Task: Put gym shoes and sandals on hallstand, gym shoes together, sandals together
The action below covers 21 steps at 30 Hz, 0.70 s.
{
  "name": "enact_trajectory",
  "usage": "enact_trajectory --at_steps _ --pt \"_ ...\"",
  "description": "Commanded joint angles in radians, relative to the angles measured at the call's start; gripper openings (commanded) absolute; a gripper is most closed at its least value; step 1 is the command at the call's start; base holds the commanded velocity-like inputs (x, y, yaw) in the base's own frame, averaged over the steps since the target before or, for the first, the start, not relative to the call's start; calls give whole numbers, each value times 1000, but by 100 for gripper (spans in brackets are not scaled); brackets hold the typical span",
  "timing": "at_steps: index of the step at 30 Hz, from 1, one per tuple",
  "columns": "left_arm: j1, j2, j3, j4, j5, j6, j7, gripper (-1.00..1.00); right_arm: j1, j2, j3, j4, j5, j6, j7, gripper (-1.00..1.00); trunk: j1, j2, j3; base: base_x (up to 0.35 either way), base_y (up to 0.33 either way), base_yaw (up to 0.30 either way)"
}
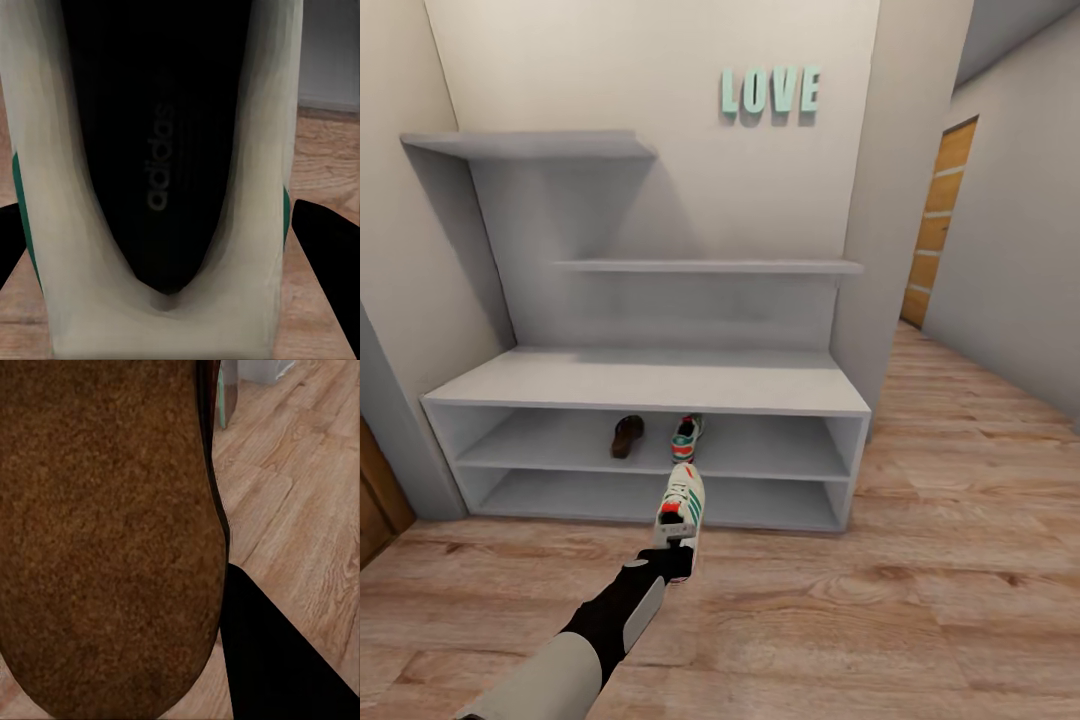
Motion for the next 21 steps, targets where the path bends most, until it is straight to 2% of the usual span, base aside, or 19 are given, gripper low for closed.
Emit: enact_trajectory --at_steps 1,21 --pt "0 1 -8 -2 10 4 9 -100 -1 0 -1 -1 4 6 0 -100 0 0 -1 323 -130 0" --pt "0 1 -7 -2 11 6 9 -100 -1 0 -1 -1 5 6 0 -100 0 0 -1 245 -239 0"
